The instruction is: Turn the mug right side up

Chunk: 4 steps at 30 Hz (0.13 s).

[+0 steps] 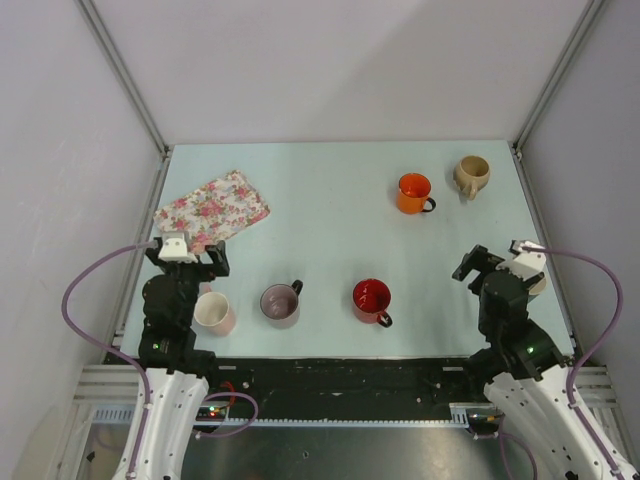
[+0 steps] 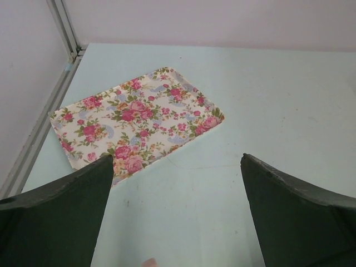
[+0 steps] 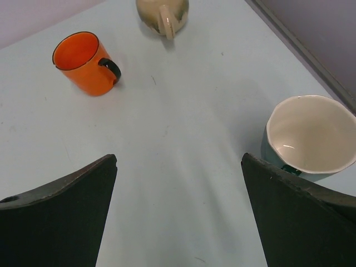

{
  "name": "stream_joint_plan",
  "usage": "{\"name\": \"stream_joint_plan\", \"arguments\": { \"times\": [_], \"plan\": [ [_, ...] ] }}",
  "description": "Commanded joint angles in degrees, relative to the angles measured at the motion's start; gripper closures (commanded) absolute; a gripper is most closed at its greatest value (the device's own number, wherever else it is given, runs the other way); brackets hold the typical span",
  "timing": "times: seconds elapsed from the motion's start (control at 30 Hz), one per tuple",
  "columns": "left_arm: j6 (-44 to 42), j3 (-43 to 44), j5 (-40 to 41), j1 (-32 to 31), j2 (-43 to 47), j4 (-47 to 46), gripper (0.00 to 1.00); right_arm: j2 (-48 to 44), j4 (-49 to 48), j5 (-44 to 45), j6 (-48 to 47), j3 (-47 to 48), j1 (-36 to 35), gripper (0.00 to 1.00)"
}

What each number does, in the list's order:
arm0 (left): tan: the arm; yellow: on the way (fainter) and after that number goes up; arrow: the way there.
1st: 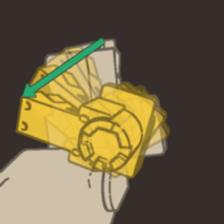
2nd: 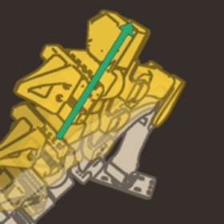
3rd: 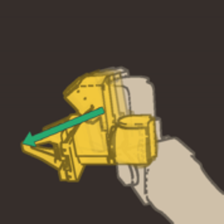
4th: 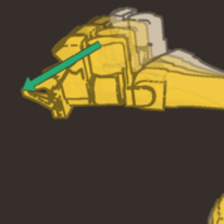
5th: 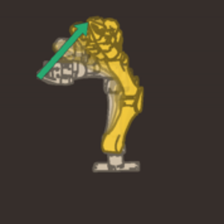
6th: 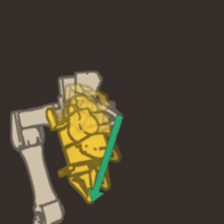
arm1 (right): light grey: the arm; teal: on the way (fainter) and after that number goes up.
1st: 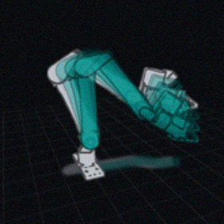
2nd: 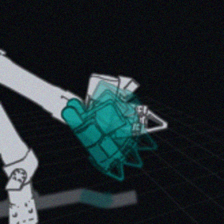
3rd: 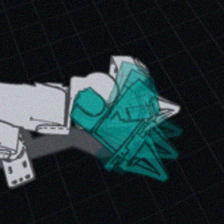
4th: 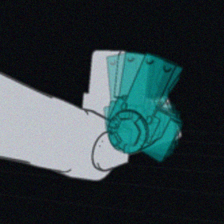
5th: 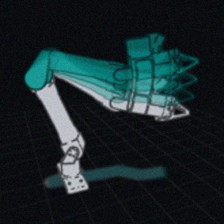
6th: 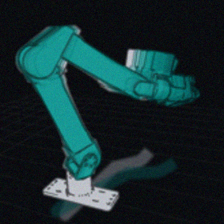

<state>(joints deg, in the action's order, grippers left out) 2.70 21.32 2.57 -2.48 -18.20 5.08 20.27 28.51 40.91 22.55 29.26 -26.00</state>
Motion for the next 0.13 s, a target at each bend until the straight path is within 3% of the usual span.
{"name": "stream_joint_plan", "arguments": {
  "times": [0.0,0.1],
  "plan": [
    [1.4,0.0,-0.9,0.5,0.2,-2.4,0.0,-0.4,-1.2,3.5,2.0,-0.1,-0.3,0.01],
    [1.6,-0.2,-1.2,0.5,0.3,-2.3,0.0,-0.3,-1.3,4.1,2.7,-0.3,-0.4,0.01]
  ]
}}
